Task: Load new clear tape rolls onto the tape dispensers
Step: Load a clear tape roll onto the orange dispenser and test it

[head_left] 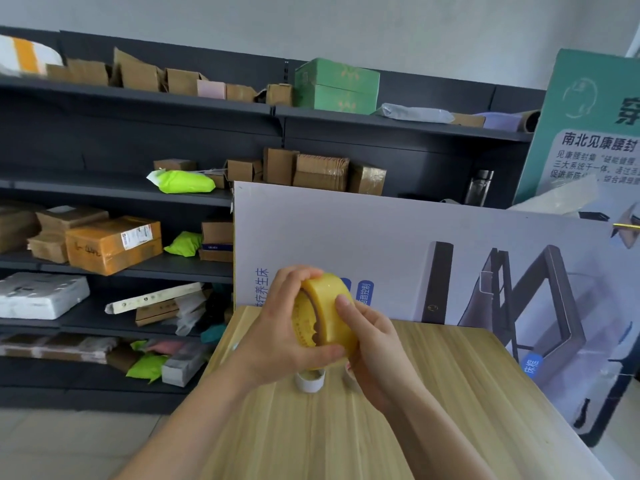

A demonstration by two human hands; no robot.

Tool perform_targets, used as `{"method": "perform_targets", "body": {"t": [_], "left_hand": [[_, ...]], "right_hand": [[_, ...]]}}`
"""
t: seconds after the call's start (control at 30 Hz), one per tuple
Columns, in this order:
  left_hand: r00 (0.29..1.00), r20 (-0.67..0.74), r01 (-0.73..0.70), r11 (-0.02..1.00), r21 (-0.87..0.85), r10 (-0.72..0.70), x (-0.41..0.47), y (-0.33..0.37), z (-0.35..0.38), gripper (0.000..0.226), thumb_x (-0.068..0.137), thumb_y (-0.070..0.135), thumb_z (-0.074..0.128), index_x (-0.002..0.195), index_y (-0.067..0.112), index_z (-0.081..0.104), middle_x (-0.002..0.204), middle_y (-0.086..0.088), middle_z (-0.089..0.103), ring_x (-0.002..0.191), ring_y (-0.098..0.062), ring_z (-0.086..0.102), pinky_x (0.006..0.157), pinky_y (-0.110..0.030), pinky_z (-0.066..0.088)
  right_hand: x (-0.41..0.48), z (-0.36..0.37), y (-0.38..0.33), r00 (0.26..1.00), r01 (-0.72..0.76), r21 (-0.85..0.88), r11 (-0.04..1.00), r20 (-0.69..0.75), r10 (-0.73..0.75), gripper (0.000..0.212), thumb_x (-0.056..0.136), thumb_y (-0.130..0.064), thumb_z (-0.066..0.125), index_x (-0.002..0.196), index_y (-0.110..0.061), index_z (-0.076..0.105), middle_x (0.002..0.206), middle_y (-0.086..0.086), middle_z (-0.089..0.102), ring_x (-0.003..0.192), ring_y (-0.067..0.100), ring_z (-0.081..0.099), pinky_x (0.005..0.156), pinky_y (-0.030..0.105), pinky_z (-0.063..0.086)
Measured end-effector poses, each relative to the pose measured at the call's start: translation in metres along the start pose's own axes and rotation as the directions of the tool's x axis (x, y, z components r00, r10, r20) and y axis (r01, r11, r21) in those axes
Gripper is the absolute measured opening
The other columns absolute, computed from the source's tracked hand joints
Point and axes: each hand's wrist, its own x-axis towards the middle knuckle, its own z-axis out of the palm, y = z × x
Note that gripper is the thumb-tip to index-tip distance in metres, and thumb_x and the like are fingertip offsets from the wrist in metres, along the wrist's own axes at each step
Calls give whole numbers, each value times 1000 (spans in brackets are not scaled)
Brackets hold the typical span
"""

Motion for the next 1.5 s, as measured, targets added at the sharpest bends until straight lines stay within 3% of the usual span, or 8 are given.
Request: {"method": "perform_targets", "body": {"t": [0.1,0.2,0.3,0.57,0.9,1.07,1.17,1.5], "left_hand": [[999,42,24,994,-107,-20,0,-9,-10,87,54,61,79,127,46,35,131,11,35,122,-21,46,97,-43,47],[968,106,251,911,-328,-228,1,-16,-19,104,47,80,70,136,46,30,137,4,41,125,-22,48,101,-45,46],[944,170,330,847,-416,-284,5,-20,-26,101,40,71,81,128,41,41,128,-5,51,118,-26,54,95,-51,51],[997,40,78,974,-213,-71,9,-9,-18,90,51,42,84,128,41,38,131,1,42,119,-20,50,93,-48,50],[957,75,-290,911,293,281,15,24,-7,90,59,45,78,135,28,33,145,14,27,135,-12,26,105,-24,30],[998,23,67,991,-112,-65,19,25,-8,86,54,82,64,128,48,36,132,12,45,124,-15,48,100,-37,46],[956,111,291,913,-287,-270,24,26,-10,80,48,75,72,116,44,43,113,8,58,103,-19,64,85,-48,56],[999,-36,34,999,-5,-34,15,30,-6,83,58,54,78,127,46,33,129,15,41,118,-6,47,95,-34,49]], "right_hand": [[6,8,9,1000,29,32,999,-8,-29,46,85,-38,67,109,1,66,101,20,69,90,27,67,78,35,56],[8,12,13,998,51,25,998,20,-51,56,76,-43,76,110,-1,65,100,15,70,91,23,67,80,33,56],[8,10,14,998,44,-2,999,42,-44,46,78,-36,75,111,-5,66,101,12,70,92,21,66,83,31,55],[5,6,-4,1000,2,10,1000,15,-2,17,96,-5,48,99,-1,64,72,6,65,52,7,61,41,13,43],[4,-5,-23,995,96,37,995,-9,-95,27,83,-30,60,91,-8,74,88,12,73,83,21,69,75,31,57],[1,-8,-20,992,120,-11,993,31,-120,32,88,-29,57,105,-5,68,98,15,68,91,24,64,83,38,52],[1,-10,-17,991,123,-38,992,57,-121,32,89,-29,56,108,-7,68,104,17,69,96,25,65,89,39,52],[4,-12,-18,991,131,-106,986,24,-129,35,86,-35,55,106,-11,70,103,16,70,96,26,65,89,40,52]]}}
